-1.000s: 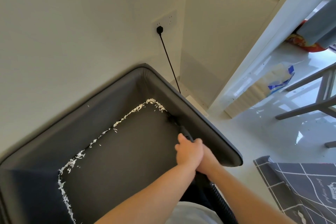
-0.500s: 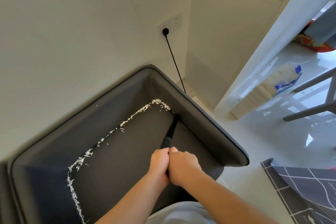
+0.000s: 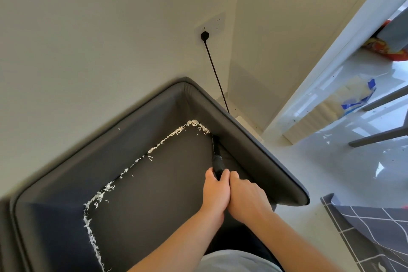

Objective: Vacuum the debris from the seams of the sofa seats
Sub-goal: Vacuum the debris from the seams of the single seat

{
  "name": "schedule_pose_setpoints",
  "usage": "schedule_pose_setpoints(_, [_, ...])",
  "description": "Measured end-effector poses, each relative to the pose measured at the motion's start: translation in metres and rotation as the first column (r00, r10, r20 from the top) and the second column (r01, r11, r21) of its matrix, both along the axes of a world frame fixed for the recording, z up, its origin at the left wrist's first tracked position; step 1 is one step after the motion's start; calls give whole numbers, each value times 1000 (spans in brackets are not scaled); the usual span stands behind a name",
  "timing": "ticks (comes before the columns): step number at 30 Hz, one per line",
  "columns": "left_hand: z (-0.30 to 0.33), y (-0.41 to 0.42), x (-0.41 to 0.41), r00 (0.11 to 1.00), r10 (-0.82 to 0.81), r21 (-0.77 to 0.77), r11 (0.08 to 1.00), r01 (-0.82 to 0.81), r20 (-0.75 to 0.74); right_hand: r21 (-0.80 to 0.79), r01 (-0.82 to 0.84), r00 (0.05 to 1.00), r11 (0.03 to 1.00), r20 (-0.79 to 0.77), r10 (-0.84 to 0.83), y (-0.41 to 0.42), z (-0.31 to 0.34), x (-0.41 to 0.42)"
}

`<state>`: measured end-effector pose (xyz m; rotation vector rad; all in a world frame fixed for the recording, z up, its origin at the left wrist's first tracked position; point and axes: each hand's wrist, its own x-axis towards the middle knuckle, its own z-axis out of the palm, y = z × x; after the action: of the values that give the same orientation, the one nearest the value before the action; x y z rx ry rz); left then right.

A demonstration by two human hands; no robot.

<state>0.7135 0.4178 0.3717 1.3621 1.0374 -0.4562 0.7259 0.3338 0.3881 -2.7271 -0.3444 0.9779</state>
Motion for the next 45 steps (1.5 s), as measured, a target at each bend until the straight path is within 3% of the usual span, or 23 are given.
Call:
schedule_pose_setpoints(5, [-7, 16, 8, 997, -16, 2, 1000, 16, -74, -4, 7, 996, 1000, -91, -8, 20, -26, 5])
schedule_pose_setpoints(8, [-4, 16, 16, 999, -38, 10, 999, 38, -23, 99, 192, 955, 977, -248, -162, 16, -26, 20])
schedule_pose_setpoints(9, [-2, 13, 21, 999, -47, 3, 999, 47, 9, 156, 330, 907, 931, -325, -267, 11, -23, 28])
schedule_pose_setpoints(12, [2, -3, 41, 987, -152, 15, 988, 151, 55, 270, 704, 675, 657, -542, -501, -17, -11, 47])
schedule_pose_setpoints(15, [8, -21, 51, 967, -246, 11, 969, 245, 64, 285, 775, 608, 563, -579, -544, -37, -6, 54])
schedule_pose_setpoints(18, [7, -32, 47, 959, -282, -5, 960, 282, 13, 227, 666, 716, 711, -461, -524, -43, -11, 50])
schedule_pose_setpoints(22, [3, -35, 28, 970, -211, -63, 977, 205, -117, 7, 218, 952, 976, -224, -211, -42, -21, 29])
schedule_pose_setpoints(24, [1, -32, 15, 976, -127, -80, 990, 115, -176, -80, -7, 988, 997, -152, -5, -31, -19, 19])
schedule_pose_setpoints(26, [-2, -23, 5, 980, 8, -73, 997, -22, -197, -75, -111, 989, 991, -110, 102, -16, -11, 11])
schedule_pose_setpoints(29, [-3, -6, -1, 968, 165, -75, 981, -182, -188, -18, -167, 985, 986, -47, 166, 0, -8, 4])
schedule_pose_setpoints(33, [1, 7, -3, 957, 255, -65, 962, -266, -138, 31, -176, 984, 984, -6, 176, 11, -9, 0])
schedule_pose_setpoints(45, [-7, -1, 19, 984, 132, -12, 991, -134, -120, 92, -87, 994, 992, -53, 92, 1, -15, 27])
